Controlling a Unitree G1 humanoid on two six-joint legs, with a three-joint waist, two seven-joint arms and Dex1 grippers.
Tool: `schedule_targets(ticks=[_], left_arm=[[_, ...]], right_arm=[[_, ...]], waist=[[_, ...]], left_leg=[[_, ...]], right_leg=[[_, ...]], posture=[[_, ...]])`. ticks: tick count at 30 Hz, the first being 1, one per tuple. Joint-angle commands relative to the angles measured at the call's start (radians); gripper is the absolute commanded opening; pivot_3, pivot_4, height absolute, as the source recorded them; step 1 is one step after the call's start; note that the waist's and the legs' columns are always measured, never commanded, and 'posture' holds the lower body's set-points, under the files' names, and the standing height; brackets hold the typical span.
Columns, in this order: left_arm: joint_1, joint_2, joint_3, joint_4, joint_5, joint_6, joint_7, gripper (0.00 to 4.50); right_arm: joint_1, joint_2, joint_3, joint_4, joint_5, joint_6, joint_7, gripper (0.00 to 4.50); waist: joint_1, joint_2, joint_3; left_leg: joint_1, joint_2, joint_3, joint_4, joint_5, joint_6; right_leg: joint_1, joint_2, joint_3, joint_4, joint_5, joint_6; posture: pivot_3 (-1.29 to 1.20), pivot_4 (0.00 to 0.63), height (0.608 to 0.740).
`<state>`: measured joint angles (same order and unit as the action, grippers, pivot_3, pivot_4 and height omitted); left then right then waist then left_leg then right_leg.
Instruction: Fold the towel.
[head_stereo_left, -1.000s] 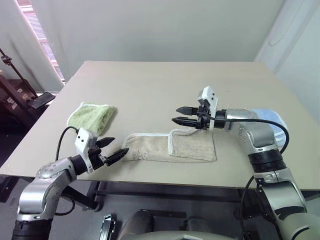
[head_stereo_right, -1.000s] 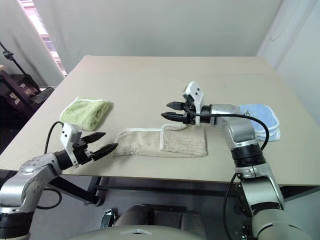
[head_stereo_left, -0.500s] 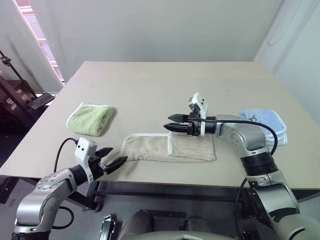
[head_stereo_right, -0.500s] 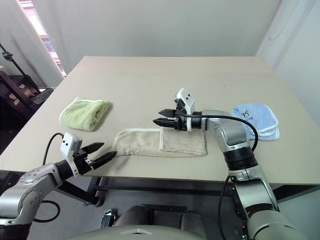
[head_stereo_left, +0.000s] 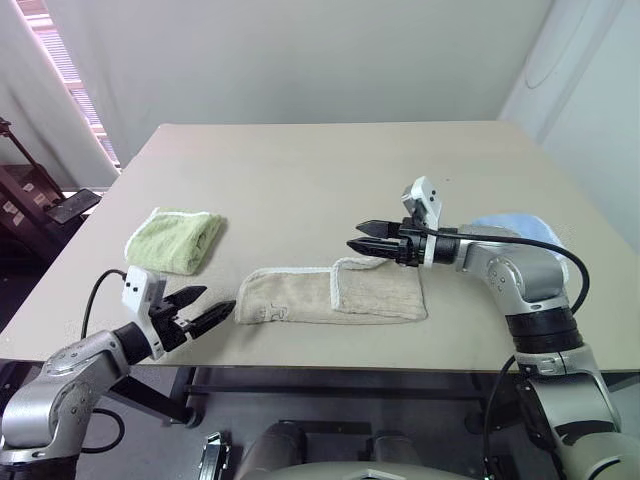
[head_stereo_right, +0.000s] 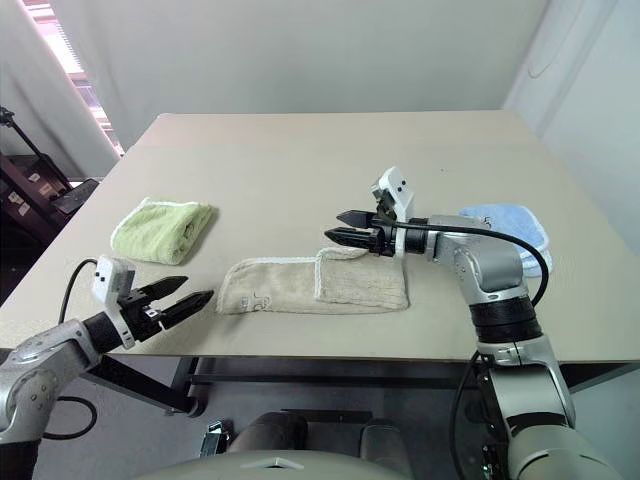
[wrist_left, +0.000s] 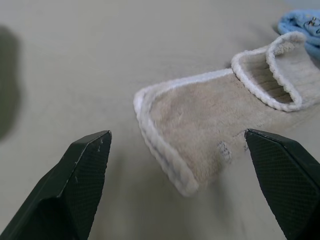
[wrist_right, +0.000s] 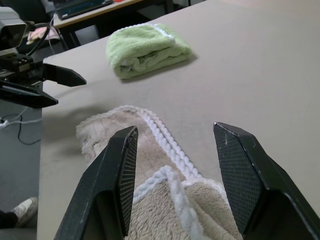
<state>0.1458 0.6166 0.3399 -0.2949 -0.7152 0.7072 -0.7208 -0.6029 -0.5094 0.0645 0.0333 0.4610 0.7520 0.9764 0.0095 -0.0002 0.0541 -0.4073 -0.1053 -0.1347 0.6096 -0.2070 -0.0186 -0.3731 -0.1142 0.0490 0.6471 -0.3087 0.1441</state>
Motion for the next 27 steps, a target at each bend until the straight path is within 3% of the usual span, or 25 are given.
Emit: schedule_targets(ticks=[1,5,8,12,17,27], left_arm=[[-0.008,0.016,0.05,-0.017,-0.073,0.116,0.057,4.5],[-0.019,-0.003,0.102,-0.018,-0.197,0.26,0.123,4.5],[-0.023,-0.058,0.159,-0.023,-0.376,0.387,0.224,4.5],[-0.034,-0.154,0.17,-0.004,-0.495,0.464,0.416,4.5],[-0.044,-0.254,0.184,0.03,-0.632,0.475,0.63,4.5],[-0.09,-0.316,0.164,0.12,-0.792,0.379,0.911,4.5]], right_arm=[[-0.02,-0.001,-0.017,-0.035,0.027,0.022,-0.008,2.49],[-0.017,0.011,-0.016,-0.031,0.025,0.022,-0.033,2.49],[-0.013,0.033,-0.021,-0.032,0.032,0.026,-0.061,2.49],[-0.011,0.04,-0.018,-0.023,0.028,0.018,-0.072,2.49],[-0.009,0.042,-0.007,-0.008,0.008,-0.006,-0.082,2.49],[-0.026,0.052,-0.013,0.024,-0.008,-0.046,-0.097,2.49]], waist=[[0.0,0.0,0.0],[0.001,0.0,0.0],[0.001,0.0,0.0],[0.001,0.0,0.0],[0.003,-0.001,0.0],[0.003,0.0,-0.001]], left_leg=[[0.0,0.0,0.0,0.0,0.0,0.0],[0.0,0.0,0.0,0.0,0.0,0.0],[0.0,0.0,0.0,0.0,0.0,0.0],[0.0,0.0,-0.001,0.0,0.0,0.0],[0.0,0.0,-0.001,0.002,0.0,0.0],[0.0,-0.001,-0.001,0.002,0.0,0.0]], right_leg=[[0.0,0.0,0.0,0.0,0.0,0.0],[0.0,0.0,0.0,0.0,0.0,0.0],[0.0,0.0,0.0,0.0,0.0,0.0],[0.0,0.0,0.0,0.0,0.0,0.0],[0.001,0.0,0.0,0.0,0.0,0.0],[0.001,0.0,0.0,0.0,0.0,0.0]], posture=[[0.0,0.0,0.74],[0.0,0.0,0.74],[0.0,0.0,0.74],[0.0,0.0,0.74],[0.0,0.0,0.74],[0.0,0.0,0.74]])
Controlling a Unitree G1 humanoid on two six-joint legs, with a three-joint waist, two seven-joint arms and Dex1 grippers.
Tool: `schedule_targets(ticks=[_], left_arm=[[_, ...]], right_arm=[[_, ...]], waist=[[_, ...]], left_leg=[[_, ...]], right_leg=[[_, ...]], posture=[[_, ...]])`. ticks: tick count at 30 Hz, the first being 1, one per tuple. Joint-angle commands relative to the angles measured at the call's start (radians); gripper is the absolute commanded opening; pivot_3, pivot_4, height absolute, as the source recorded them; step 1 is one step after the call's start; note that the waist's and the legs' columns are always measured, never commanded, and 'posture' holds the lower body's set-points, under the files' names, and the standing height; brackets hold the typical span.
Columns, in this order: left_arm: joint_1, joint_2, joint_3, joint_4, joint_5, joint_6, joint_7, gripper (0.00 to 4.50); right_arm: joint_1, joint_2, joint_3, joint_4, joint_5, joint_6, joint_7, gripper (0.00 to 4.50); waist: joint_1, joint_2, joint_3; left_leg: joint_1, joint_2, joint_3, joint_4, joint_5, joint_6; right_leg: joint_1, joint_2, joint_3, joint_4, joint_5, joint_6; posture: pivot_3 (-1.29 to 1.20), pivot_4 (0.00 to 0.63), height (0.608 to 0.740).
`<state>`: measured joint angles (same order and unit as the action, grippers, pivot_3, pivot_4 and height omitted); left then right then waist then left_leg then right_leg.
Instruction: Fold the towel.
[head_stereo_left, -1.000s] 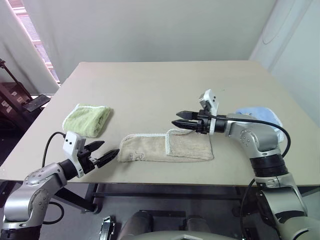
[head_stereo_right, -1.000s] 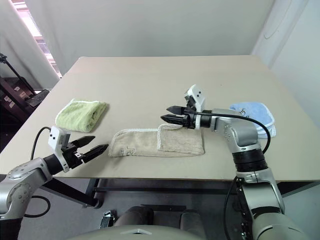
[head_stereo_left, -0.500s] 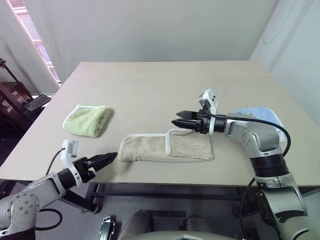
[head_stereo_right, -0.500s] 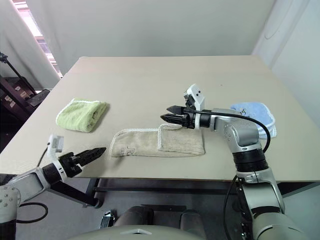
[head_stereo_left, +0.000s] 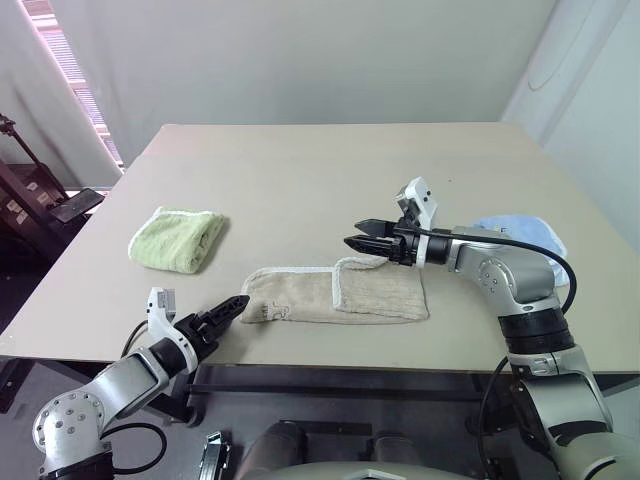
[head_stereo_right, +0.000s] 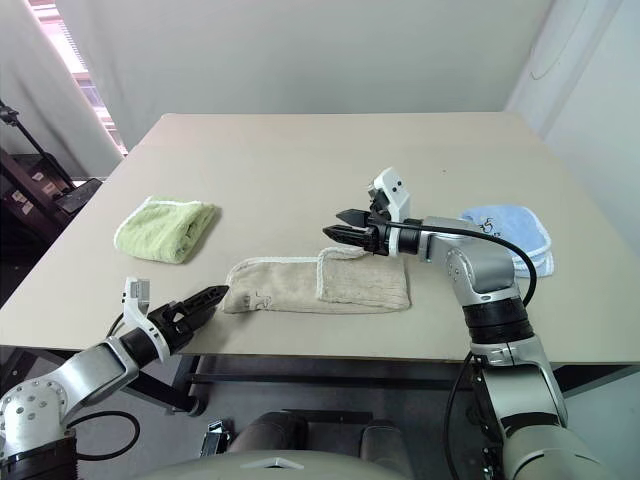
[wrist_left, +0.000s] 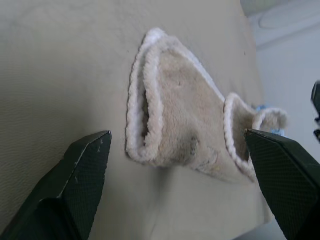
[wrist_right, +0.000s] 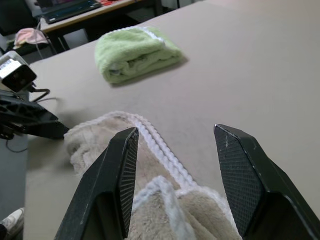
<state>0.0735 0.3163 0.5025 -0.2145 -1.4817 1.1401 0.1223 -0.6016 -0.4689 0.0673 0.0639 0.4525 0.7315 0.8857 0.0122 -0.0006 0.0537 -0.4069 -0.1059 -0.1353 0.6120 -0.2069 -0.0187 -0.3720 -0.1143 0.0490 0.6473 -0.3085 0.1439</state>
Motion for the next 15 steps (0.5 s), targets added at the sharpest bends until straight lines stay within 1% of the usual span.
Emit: schedule_targets(ticks=[1,9,15], left_arm=[[-0.029,-0.021,-0.009,0.045,-0.023,-0.063,0.079,4.5],[-0.071,-0.033,-0.073,0.082,-0.032,-0.093,0.094,4.5],[-0.087,-0.027,-0.109,0.106,-0.029,-0.083,0.086,4.5]], right_arm=[[-0.026,0.011,-0.013,-0.005,-0.006,-0.035,-0.008,2.49],[-0.03,0.008,-0.017,0.006,-0.023,-0.05,-0.014,2.49],[-0.027,0.006,-0.023,0.014,-0.039,-0.064,-0.025,2.49]], waist=[[0.0,0.0,0.0],[0.004,0.002,-0.001],[0.004,0.003,-0.002]], left_leg=[[0.0,0.0,0.0,0.0,0.0,0.0],[0.0,0.0,0.0,0.0,0.001,-0.001],[0.0,-0.001,0.0,0.001,0.001,-0.001]], right_leg=[[0.0,0.0,0.0,0.0,0.0,0.0],[0.0,0.0,0.0,0.0,0.0,-0.001],[0.001,-0.001,0.0,0.0,0.0,-0.001]], posture=[[0.0,0.0,0.74],[0.0,0.0,0.74],[0.0,0.0,0.74]])
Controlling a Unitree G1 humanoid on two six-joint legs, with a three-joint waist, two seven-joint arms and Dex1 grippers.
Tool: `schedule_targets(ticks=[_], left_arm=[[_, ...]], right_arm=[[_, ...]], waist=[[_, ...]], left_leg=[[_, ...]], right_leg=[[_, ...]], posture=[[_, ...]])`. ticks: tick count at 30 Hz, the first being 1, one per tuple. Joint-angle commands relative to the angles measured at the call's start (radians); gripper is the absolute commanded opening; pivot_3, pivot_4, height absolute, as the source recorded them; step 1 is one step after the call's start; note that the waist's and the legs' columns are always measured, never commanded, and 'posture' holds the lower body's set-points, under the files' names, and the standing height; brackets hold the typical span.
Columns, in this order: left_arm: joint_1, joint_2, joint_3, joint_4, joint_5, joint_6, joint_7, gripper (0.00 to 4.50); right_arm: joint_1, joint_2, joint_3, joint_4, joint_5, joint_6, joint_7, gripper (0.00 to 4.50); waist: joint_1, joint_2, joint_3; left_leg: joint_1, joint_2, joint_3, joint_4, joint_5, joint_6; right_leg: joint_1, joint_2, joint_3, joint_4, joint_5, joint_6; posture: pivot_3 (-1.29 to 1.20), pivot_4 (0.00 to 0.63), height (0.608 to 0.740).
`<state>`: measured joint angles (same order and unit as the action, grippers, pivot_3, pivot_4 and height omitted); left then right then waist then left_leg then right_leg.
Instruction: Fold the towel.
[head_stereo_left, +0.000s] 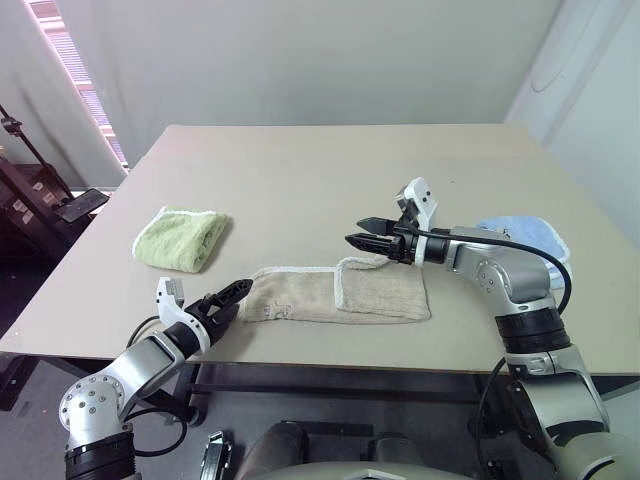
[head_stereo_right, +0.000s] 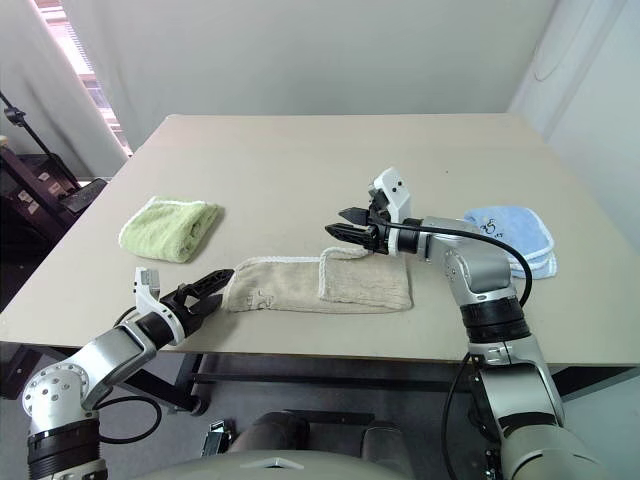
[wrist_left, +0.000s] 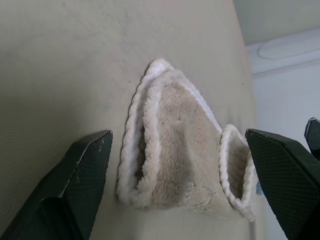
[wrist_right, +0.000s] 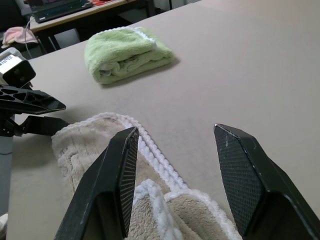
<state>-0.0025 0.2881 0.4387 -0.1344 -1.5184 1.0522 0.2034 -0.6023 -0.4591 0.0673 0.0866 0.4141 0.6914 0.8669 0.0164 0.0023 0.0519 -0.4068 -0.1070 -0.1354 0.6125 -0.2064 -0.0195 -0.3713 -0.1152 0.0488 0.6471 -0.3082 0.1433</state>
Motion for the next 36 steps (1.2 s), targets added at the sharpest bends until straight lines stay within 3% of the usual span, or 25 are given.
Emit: schedule_targets(ticks=[1,5,13,21,33,36], left_arm=[[-0.013,0.002,-0.051,0.027,0.008,0.009,0.002,4.5],[-0.008,0.02,-0.07,0.014,0.002,0.025,0.002,3.59],[0.027,0.121,-0.093,-0.016,-0.017,0.07,0.019,3.59],[0.117,0.249,-0.079,-0.029,-0.213,0.058,0.085,3.59],[0.064,0.167,-0.211,0.014,-0.221,-0.019,0.199,3.59],[0.063,0.162,-0.203,0.022,-0.222,-0.035,0.207,2.92]], right_arm=[[-0.026,-0.004,-0.024,-0.009,0.0,-0.024,-0.006,2.49],[-0.019,-0.013,-0.028,-0.025,0.001,-0.015,-0.01,2.52],[-0.009,-0.019,-0.025,-0.018,-0.008,-0.027,-0.016,2.52],[-0.004,-0.013,-0.019,-0.017,-0.019,-0.045,-0.026,2.52],[0.004,-0.012,-0.027,-0.028,-0.025,-0.052,-0.046,2.52],[0.006,-0.014,-0.029,-0.029,-0.026,-0.053,-0.051,2.52]], waist=[[0.0,0.0,0.0],[-0.001,0.0,0.0],[-0.004,0.0,0.0],[-0.011,0.0,0.0],[0.031,0.006,-0.004],[0.03,0.007,-0.004]], left_leg=[[0.0,0.0,0.0,0.0,0.0,0.0],[0.0,-0.001,0.0,0.0,0.0,0.0],[-0.001,0.0,0.0,-0.004,0.0,0.0],[-0.001,0.0,0.0,-0.012,0.0,0.0],[0.0,-0.001,0.001,-0.013,0.0,0.0],[0.0,-0.001,0.001,-0.012,0.0,0.0]], right_leg=[[0.0,0.0,0.0,0.0,0.0,0.0],[0.0,-0.001,0.0,-0.001,0.0,0.0],[-0.001,-0.001,0.0,-0.005,0.0,0.0],[-0.002,-0.001,0.0,-0.012,0.0,0.0],[0.0,-0.003,0.0,-0.014,0.0,0.0],[0.001,-0.003,0.0,-0.014,0.0,0.0]], posture=[[0.0,0.0,0.74],[0.0,0.0,0.74],[0.0,0.0,0.74],[0.0,0.0,0.74],[0.0,0.0,0.74],[0.0,0.0,0.74]])
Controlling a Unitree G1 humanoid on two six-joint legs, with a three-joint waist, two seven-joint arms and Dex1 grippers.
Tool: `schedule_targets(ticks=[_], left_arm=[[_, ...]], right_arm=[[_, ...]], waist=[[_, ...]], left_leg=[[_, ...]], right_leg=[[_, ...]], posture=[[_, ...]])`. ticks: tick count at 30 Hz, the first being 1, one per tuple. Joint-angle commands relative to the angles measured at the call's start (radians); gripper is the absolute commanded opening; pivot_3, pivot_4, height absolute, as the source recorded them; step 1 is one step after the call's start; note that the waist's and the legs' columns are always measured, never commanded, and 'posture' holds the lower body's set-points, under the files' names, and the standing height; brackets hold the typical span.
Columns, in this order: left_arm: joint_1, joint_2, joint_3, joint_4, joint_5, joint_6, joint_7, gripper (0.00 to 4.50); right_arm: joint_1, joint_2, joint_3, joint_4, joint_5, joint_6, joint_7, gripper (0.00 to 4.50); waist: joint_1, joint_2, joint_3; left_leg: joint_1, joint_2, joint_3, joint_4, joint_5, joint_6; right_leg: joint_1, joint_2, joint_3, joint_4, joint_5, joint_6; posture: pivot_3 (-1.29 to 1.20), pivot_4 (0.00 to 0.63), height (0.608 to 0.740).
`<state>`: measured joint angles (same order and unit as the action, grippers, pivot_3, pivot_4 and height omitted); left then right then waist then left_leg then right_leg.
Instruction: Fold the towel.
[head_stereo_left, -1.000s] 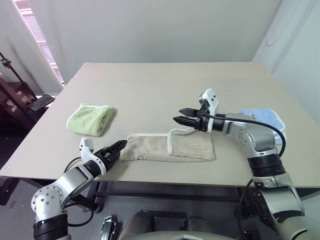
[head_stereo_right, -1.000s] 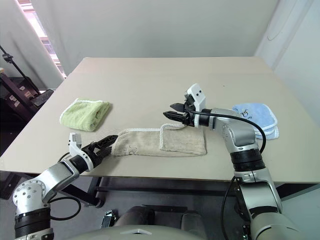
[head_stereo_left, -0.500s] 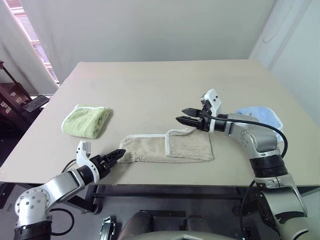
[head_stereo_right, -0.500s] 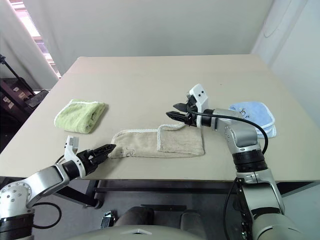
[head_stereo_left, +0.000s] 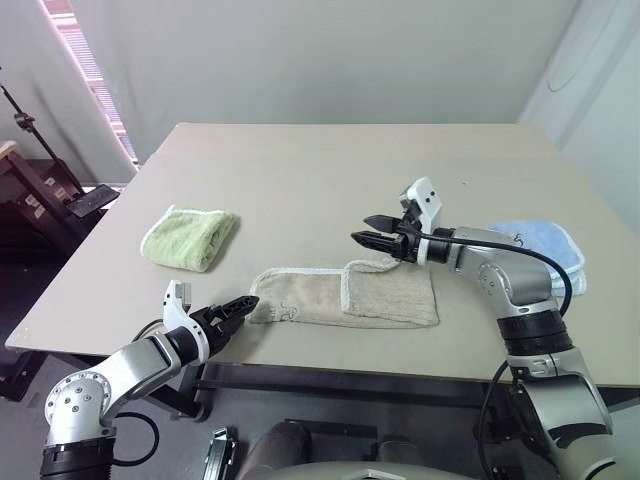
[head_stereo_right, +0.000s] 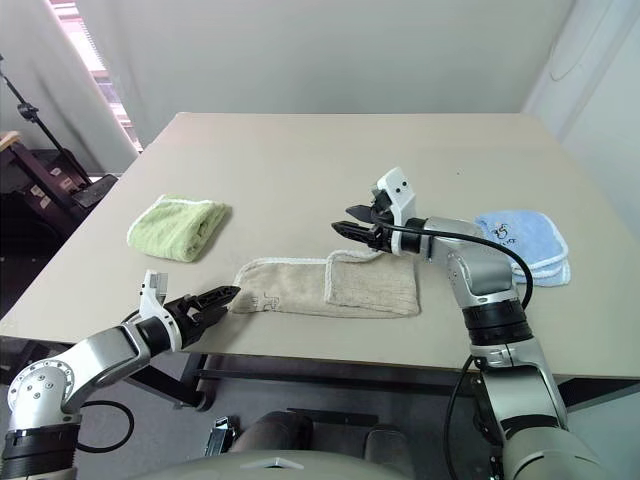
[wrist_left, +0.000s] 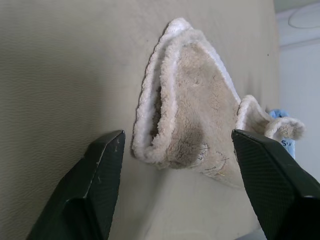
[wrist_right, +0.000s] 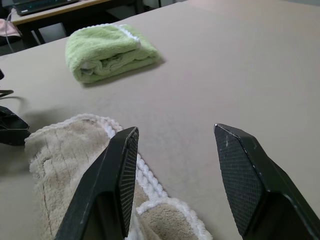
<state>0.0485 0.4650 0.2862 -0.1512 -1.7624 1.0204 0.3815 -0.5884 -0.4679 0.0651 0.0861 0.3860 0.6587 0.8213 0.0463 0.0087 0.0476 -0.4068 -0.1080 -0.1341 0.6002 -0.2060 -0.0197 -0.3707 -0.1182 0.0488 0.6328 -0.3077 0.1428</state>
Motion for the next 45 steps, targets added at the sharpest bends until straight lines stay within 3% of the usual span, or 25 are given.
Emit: schedule_targets(ticks=[1,8,17,22,29,38,45], left_arm=[[0.009,-0.015,-0.048,0.042,0.022,-0.005,0.026,2.6],[-0.018,-0.015,-0.044,0.044,0.021,-0.008,-0.002,0.07],[-0.016,0.044,-0.012,-0.004,0.009,0.008,-0.109,0.07],[-0.037,0.145,0.062,-0.037,-0.068,0.015,-0.223,0.07],[-0.098,0.268,0.047,-0.033,-0.099,0.043,-0.314,0.07],[-0.32,0.24,-0.122,0.066,0.017,0.107,-0.413,0.07],[-0.569,0.122,-0.253,0.17,0.197,0.168,-0.603,0.07]], right_arm=[[-0.008,-0.005,-0.027,-0.029,0.002,-0.021,-0.007,2.52],[-0.013,-0.006,-0.031,-0.024,0.003,-0.023,-0.019,2.52],[-0.007,-0.005,-0.035,-0.026,0.005,-0.035,-0.024,2.52],[-0.017,-0.007,-0.046,-0.014,0.009,-0.04,-0.023,2.52],[-0.028,-0.014,-0.056,-0.004,0.008,-0.044,-0.018,2.52],[0.014,-0.099,-0.077,-0.059,0.052,0.018,0.068,2.52],[0.124,-0.213,-0.193,-0.115,0.12,0.067,0.104,2.52]], waist=[[0.0,0.0,0.0],[-0.005,0.0,0.0],[-0.007,-0.001,0.0],[-0.01,-0.002,0.001],[-0.01,-0.002,0.002],[-0.011,-0.003,0.003],[-0.006,-0.006,0.004]], left_leg=[[0.0,0.0,0.0,0.0,0.0,0.0],[-0.001,0.0,0.0,-0.001,0.0,0.0],[-0.001,0.0,0.0,-0.002,0.0,0.0],[-0.001,0.001,0.0,-0.004,0.0,0.0],[-0.001,0.001,0.0,-0.005,0.0,0.0],[-0.001,0.001,0.001,-0.005,0.0,0.0],[-0.002,0.0,0.0,-0.004,0.002,0.003]], right_leg=[[0.0,0.0,0.0,0.0,0.0,0.0],[-0.001,0.0,0.0,-0.001,0.0,0.0],[-0.002,0.001,0.0,-0.002,0.0,0.0],[-0.004,0.002,0.0,-0.002,0.0,0.0],[-0.004,0.001,0.0,-0.002,0.0,0.0],[-0.004,0.002,0.001,-0.002,0.0,0.0],[-0.003,0.001,0.0,-0.002,0.0,0.0]], posture=[[0.0,0.0,0.74],[0.0,0.0,0.74],[0.0,0.0,0.74],[0.0,0.0,0.74],[0.0,0.0,0.74],[0.0,0.0,0.74],[0.0,0.0,0.74]])
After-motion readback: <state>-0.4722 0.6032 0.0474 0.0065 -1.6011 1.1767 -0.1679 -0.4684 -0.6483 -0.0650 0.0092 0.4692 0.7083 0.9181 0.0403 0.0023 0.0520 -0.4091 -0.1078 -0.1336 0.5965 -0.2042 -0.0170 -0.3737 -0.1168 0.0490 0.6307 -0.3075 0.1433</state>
